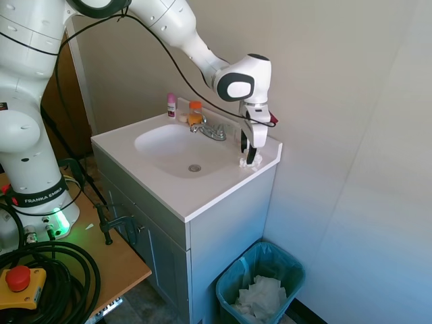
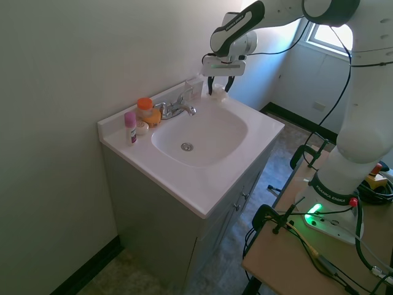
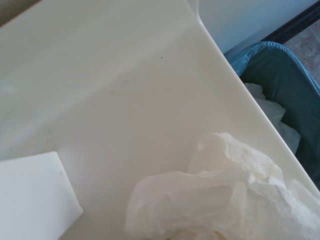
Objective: Throw the tissue in the trash bin
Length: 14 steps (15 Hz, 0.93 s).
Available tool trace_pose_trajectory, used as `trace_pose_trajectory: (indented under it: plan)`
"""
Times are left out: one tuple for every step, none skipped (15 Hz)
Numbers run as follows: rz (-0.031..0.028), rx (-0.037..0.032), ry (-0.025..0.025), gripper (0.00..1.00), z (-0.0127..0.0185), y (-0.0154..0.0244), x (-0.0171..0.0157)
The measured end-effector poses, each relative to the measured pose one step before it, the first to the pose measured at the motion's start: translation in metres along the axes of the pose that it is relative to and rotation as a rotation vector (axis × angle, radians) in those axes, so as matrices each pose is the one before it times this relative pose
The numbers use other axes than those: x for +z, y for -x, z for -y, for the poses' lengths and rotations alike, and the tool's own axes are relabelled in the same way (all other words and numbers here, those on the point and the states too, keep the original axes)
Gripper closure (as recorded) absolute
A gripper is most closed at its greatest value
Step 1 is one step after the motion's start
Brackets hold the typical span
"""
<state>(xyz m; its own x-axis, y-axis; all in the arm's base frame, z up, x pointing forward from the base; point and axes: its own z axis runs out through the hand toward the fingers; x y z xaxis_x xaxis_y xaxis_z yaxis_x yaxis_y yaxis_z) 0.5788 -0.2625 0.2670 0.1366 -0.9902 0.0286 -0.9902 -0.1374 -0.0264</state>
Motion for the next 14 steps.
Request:
trace_pose_trajectory:
  plan:
    - [0.00299, 0.00188, -0.00135, 1.0, -0.00124, -0.00181, 0.0002]
    - [0.00626, 0.00212, -0.00399, 1.0, -0.00143, -0.00233, 0.00024]
    - [0.0056, -0.00161, -0.00528, 1.0, -0.0022, -0.00382, -0.00023]
    - [0.00354, 0.00094, -0.00601, 1.0, -0.00279, -0.00589, -0.00143]
    - [0.00435, 0.0007, -0.0062, 1.0, -0.00299, -0.00646, -0.00186]
    - [-0.00021, 0.00402, -0.00166, 1.0, -0.00449, -0.00756, -0.00216]
    - [-0.00337, 0.01002, -0.00315, 1.0, -0.00408, -0.00877, -0.00374]
    - [-0.00458, 0.01607, -0.00445, 1.0, -0.0046, -0.01047, -0.0037]
    - [-0.00129, 0.02327, -0.00176, 1.0, -0.00702, -0.01262, -0.00124]
    - [0.00327, 0.02041, -0.00131, 1.0, -0.00656, -0.01522, 0.00047]
    - [-0.00091, 0.02223, 0.0028, 1.0, -0.00588, -0.01656, 0.0041]
    - [-0.00314, 0.02523, 0.00919, 1.0, -0.00562, -0.01673, 0.01001]
    - [0.00164, 0.01927, 0.01099, 1.0, -0.0024, -0.01331, 0.01369]
    - [0.00255, 0.00913, 0.01418, 1.0, 0.00175, -0.00834, 0.01634]
